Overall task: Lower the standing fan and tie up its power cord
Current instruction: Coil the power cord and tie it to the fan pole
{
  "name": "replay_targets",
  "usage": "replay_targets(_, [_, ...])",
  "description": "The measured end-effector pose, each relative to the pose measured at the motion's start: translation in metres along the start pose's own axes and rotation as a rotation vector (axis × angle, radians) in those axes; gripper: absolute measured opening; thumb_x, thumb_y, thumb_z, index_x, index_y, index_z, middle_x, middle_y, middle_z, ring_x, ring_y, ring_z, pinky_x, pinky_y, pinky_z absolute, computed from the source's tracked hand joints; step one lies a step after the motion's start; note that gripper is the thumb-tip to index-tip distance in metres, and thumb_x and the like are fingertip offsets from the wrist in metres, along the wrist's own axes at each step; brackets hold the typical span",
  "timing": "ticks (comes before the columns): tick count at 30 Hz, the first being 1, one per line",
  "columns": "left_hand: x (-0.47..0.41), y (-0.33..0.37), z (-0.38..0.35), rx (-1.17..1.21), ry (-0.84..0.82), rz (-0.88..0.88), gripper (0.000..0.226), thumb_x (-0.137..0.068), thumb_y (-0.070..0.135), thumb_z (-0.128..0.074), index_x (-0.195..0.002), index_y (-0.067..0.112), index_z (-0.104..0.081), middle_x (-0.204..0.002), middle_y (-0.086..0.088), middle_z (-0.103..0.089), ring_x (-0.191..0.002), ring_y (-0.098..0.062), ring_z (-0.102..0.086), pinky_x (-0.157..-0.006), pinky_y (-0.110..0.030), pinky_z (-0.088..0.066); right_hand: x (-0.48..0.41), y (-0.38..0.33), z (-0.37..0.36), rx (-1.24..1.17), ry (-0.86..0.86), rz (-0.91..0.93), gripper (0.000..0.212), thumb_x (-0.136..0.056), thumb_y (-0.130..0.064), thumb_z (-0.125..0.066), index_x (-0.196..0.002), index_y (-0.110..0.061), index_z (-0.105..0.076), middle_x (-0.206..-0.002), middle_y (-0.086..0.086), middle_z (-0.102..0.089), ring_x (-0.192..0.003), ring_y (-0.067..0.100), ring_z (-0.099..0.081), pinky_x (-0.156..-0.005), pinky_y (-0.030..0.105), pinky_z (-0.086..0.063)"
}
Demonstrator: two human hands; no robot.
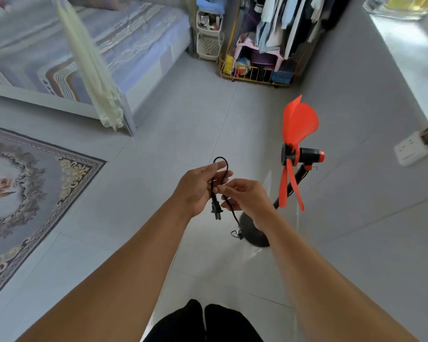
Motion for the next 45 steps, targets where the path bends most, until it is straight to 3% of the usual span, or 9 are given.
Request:
replay_targets(10, [-0.003, 0.031, -0.035, -0.358, -0.076, -0.117, 0.033, -0.102, 0.027, -0.048, -0.101, 0.006, -0.074, -0.073, -0.002, -0.053, -0.064, -0.012, -0.049, -0.064, -0.023, -0.046, 0.010, -0.024, 0.023, 0.020, 0.064, 0.037, 0.015, -0.085, -0.027, -0.074, -0.076, -0.015, -0.075, -0.069, 0.001, -0.071, -0.057, 0.006, -0.067, -0.063, 0.019, -0.057])
replay_targets(16, [-0.004, 0.053, -0.056, -0.504, -0.072, -0.232, 0.033, -0.104, 0.028, -0.041, -0.083, 0.012, -0.061, -0.070, -0.002, -0.052, -0.064, -0.014, -0.047, -0.063, -0.027, -0.040, 0.020, -0.030, 0.025, 0.136, 0.080, 0.057, 0.020, -0.092, -0.033, -0.064, -0.079, -0.021, -0.074, -0.067, -0.009, -0.072, -0.061, -0.002, -0.065, -0.061, 0.009, -0.051])
replay_targets(21, [-0.007, 0.062, -0.059, -0.438, -0.112, -0.212, 0.032, -0.104, 0.032, -0.040, -0.082, 0.015, -0.055, -0.068, 0.003, -0.047, -0.057, -0.010, -0.045, -0.075, -0.041, -0.057, 0.023, -0.026, 0.023, 0.168, 0.083, 0.035, 0.020, -0.093, -0.034, -0.061, -0.082, -0.024, -0.074, -0.080, -0.009, -0.077, -0.076, -0.003, -0.071, -0.063, 0.010, -0.049])
replay_targets(26, [-0.011, 0.070, -0.045, -0.379, -0.059, -0.219, 0.034, -0.105, 0.034, -0.038, -0.078, 0.014, -0.049, -0.063, 0.002, -0.044, -0.050, -0.012, -0.039, -0.053, -0.026, -0.045, 0.025, -0.011, 0.022, 0.344, -0.032, -0.039, 0.027, -0.092, -0.041, -0.060, -0.088, -0.017, -0.072, -0.086, -0.008, -0.075, -0.080, 0.003, -0.068, -0.070, 0.014, -0.045])
replay_targets(33, [-0.017, 0.070, -0.039, -0.424, 0.041, -0.217, 0.036, -0.104, 0.035, -0.038, -0.075, 0.014, -0.044, -0.054, 0.003, -0.039, -0.040, -0.009, -0.034, -0.037, -0.019, -0.033, 0.018, -0.016, 0.060, 0.591, 0.054, -0.121, 0.055, -0.078, -0.067, -0.062, -0.060, -0.015, -0.055, -0.059, -0.001, -0.058, -0.053, 0.014, -0.049, -0.059, 0.022, -0.040])
replay_targets(36, [-0.016, 0.057, -0.053, -0.574, 0.040, -0.190, 0.034, -0.104, 0.033, -0.038, -0.078, 0.012, -0.047, -0.062, -0.003, -0.053, -0.048, -0.014, -0.048, -0.036, -0.017, -0.031, 0.020, -0.034, 0.083, 0.437, 0.103, -0.046, 0.046, -0.080, -0.054, -0.070, -0.063, -0.015, -0.053, -0.058, 0.001, -0.044, -0.057, 0.018, -0.042, -0.064, 0.031, -0.039])
replay_targets(38, [-0.014, 0.049, -0.066, -0.682, 0.012, -0.157, 0.034, -0.104, 0.032, -0.036, -0.079, 0.012, -0.047, -0.076, -0.007, -0.071, -0.062, -0.020, -0.067, -0.036, -0.016, -0.031, 0.023, -0.046, 0.098, 0.341, 0.101, 0.011, 0.029, -0.086, -0.037, -0.071, -0.068, -0.015, -0.062, -0.056, -0.004, -0.044, -0.055, 0.013, -0.040, -0.060, 0.027, -0.038])
replay_targets(41, [-0.009, 0.034, -0.096, -0.721, -0.138, -0.066, 0.034, -0.105, 0.032, -0.032, -0.080, 0.011, -0.042, -0.087, -0.011, -0.078, -0.078, -0.026, -0.076, -0.035, -0.015, -0.028, 0.027, -0.061, 0.117, 0.301, 0.075, 0.068, 0.015, -0.091, -0.025, -0.065, -0.078, -0.020, -0.070, -0.055, -0.008, -0.046, -0.056, 0.010, -0.040, -0.057, 0.022, -0.037])
replay_targets(45, [-0.003, 0.025, -0.125, -0.753, -0.271, -0.027, 0.034, -0.106, 0.033, -0.032, -0.083, 0.009, -0.043, -0.080, -0.014, -0.077, -0.066, -0.024, -0.075, -0.036, -0.016, -0.029, 0.026, -0.077, 0.134, 0.281, 0.151, 0.139, 0.013, -0.091, -0.024, -0.067, -0.089, -0.012, -0.073, -0.057, -0.007, -0.051, -0.055, 0.009, -0.043, -0.059, 0.024, -0.039])
Point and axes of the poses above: each hand's wrist, its own x-axis away from the middle knuckle, its own z-axis out of the back of the hand, y = z × x, the point moved 8 cm from there along -x, towards the middle knuckle
